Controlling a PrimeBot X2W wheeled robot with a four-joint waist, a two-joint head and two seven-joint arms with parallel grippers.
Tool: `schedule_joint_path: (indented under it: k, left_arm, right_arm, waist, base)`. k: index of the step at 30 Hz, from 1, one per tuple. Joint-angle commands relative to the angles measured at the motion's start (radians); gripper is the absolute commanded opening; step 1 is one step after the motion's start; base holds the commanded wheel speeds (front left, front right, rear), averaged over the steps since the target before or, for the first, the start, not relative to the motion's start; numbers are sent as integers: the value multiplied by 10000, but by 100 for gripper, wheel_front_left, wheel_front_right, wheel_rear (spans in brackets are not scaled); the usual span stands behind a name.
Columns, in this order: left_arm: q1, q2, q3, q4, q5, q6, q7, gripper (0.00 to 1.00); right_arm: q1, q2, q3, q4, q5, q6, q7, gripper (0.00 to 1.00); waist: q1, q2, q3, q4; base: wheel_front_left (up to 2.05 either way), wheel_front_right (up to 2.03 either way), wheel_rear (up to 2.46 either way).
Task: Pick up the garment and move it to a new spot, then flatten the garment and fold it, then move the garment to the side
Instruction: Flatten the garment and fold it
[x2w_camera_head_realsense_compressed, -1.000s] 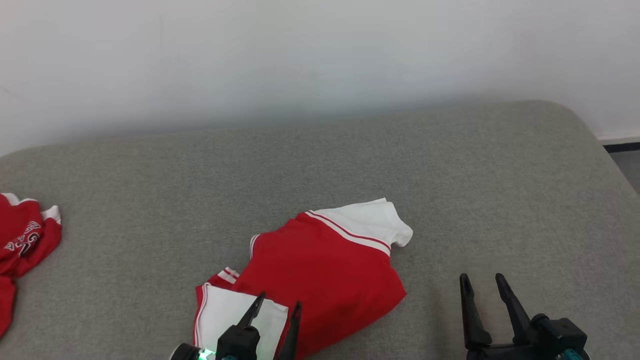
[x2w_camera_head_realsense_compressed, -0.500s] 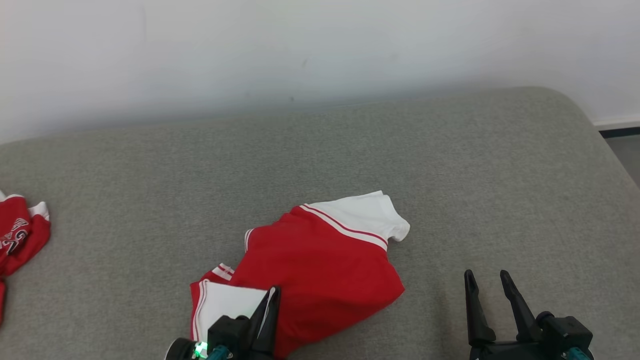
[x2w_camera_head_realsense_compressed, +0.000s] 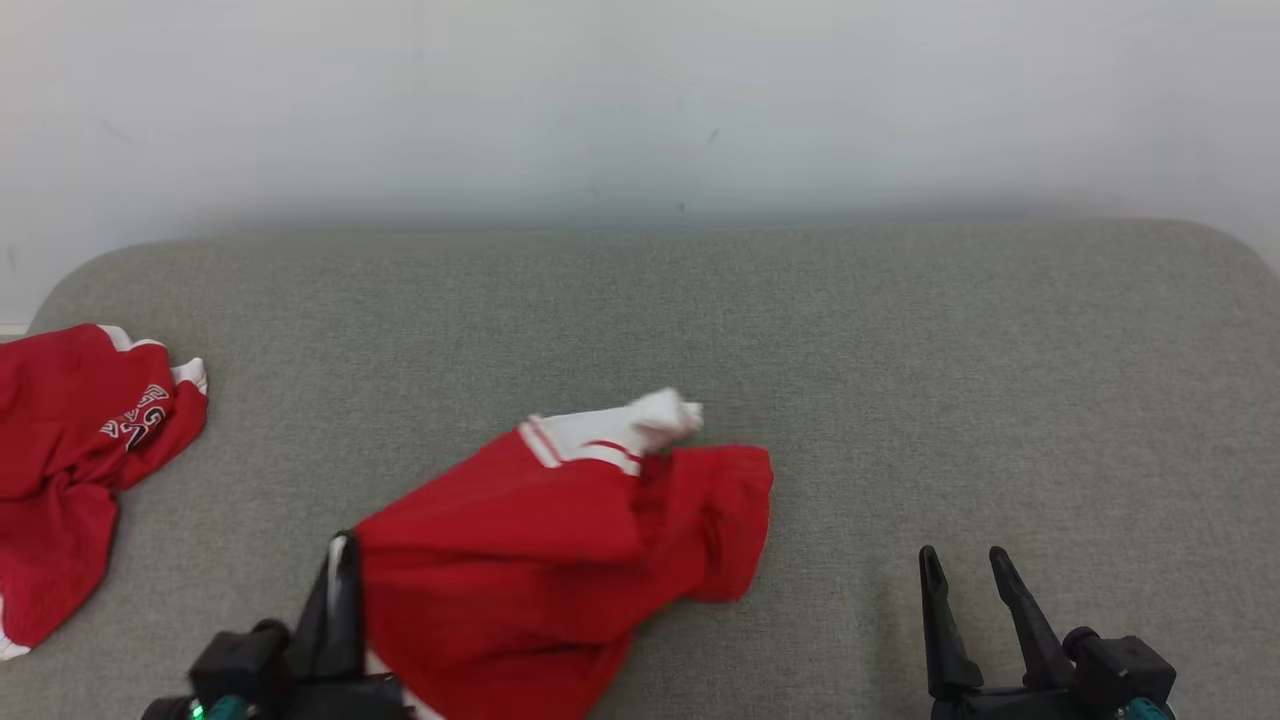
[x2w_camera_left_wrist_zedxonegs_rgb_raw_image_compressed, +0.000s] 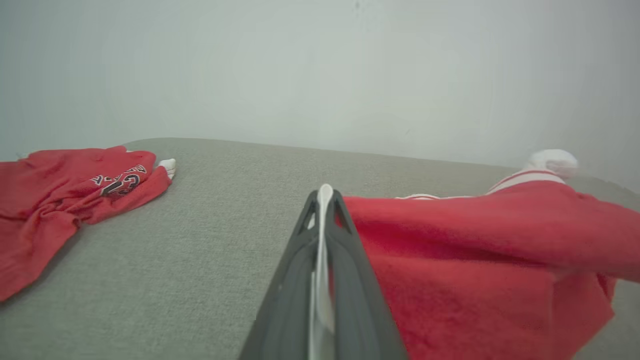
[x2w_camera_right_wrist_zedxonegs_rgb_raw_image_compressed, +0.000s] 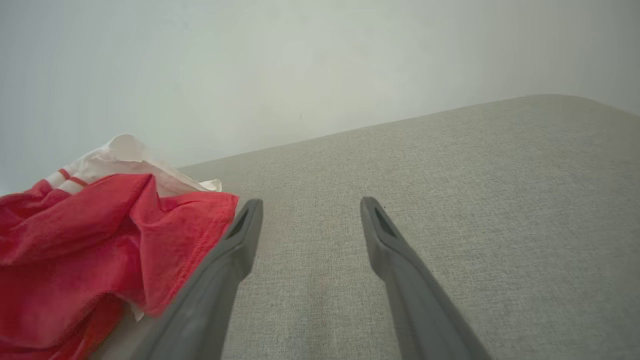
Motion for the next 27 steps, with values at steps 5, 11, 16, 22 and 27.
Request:
schedule_joint_path:
  k: [5, 11, 16, 22, 27]
  left_arm:
    - [530, 76, 899, 551, -92, -11, -33, 0]
    - [507, -196, 1361, 655, 202, -132, -33, 100]
    - [512, -307, 1681, 333, 571, -207, -33, 100]
    - [876, -460, 2090, -633, 1090, -289, -33, 100]
    - [1331, -531, 2240, -1413, 1576, -179, -33, 100]
  right_arm:
    - [-104, 7, 4, 60, -106, -22, -4, 100]
    - [-34, 9, -69, 90, -189, -22, -4, 100]
    - [79, 12, -108, 109, -130, -22, -4, 100]
    - [215, 12, 40, 206, 32, -22, -4, 100]
    - [130, 10, 275, 369, 94, -22, -4, 100]
  waist:
    - [-1, 0, 21, -40]
    - [-1, 0, -85, -95]
    - [-1, 0, -230, 77]
    - [-1, 0, -438, 500]
    - [-1, 0, -557, 910]
  base:
    - [0, 0, 0]
    - [0, 0, 0]
    - [0, 0, 0]
    - [0, 0, 0]
    - [0, 0, 0]
